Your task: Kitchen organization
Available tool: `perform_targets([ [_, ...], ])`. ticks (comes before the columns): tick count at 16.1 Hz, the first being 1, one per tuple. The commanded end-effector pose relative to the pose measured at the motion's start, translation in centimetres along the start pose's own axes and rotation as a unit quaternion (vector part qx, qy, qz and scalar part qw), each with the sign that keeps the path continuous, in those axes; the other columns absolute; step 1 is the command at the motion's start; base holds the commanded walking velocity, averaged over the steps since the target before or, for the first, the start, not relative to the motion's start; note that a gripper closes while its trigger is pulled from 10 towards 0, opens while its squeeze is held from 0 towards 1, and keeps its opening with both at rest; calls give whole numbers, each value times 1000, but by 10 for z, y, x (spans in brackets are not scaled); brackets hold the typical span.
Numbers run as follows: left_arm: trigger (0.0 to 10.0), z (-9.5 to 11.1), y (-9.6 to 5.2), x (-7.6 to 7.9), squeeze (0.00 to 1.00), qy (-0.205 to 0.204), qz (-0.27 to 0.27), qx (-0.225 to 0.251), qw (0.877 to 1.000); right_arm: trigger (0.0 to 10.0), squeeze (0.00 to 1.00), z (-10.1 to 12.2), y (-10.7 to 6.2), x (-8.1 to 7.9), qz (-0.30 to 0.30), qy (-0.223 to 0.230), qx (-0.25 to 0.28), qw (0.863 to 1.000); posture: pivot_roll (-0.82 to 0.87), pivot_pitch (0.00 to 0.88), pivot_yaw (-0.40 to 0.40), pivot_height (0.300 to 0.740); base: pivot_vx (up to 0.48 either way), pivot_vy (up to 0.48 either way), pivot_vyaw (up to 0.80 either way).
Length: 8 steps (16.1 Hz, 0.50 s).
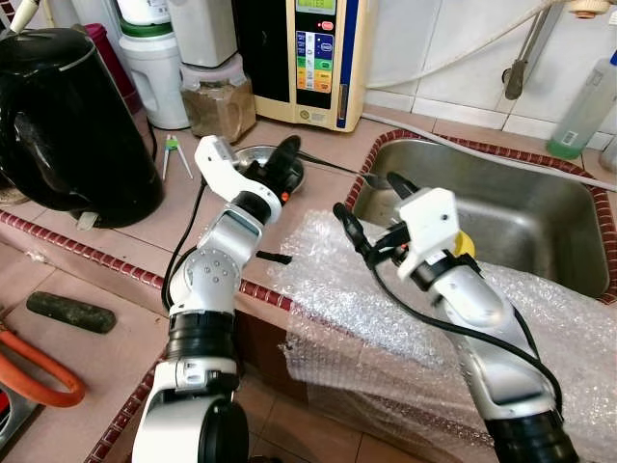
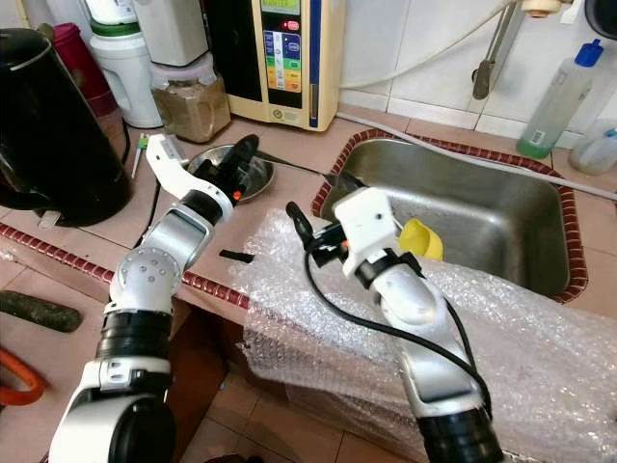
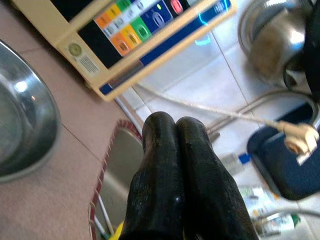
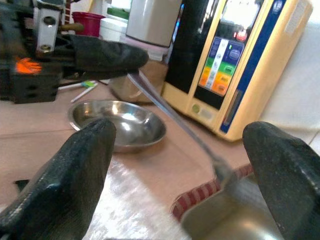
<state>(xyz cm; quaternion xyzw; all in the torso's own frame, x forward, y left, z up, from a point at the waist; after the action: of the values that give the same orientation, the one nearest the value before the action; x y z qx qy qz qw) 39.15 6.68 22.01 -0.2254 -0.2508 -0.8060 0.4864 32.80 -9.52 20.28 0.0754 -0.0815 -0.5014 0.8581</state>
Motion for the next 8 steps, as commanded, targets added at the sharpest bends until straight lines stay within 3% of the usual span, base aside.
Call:
perform_targets([
  [1, 0, -18, -1, 15, 0, -25, -11, -18, 999, 10000, 0, 4, 4, -3, 6, -21, 10, 1000, 5, 77, 46, 740, 0, 0, 0],
  [5, 0, -26, -6, 30, 0, -19, -35, -45, 998, 10000, 0, 3, 23, -3, -3, -91, 11, 996, 7, 75, 47, 740, 0, 0, 0],
  [8, 0, -25, -9, 41, 0, 18, -60, -46, 997, 10000, 0, -6, 34, -3, -6, -95, -9, 995, 10, 77, 45, 740, 0, 0, 0],
])
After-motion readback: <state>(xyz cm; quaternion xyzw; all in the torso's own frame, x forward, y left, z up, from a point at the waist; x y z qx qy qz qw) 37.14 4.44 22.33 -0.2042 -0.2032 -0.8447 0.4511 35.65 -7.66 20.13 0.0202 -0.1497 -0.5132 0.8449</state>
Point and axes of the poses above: a point about 5 cm out from each wrist's last joint towards the gripper, its own y axis pointing out of the wrist towards the gripper, its own z axis along the axis of the wrist's last joint, x = y × z, the point moved 3 cm from there along y, pointing out of the wrist towards the gripper, and after that the axes turned 15 degrees about y, right-handed, at the moved point
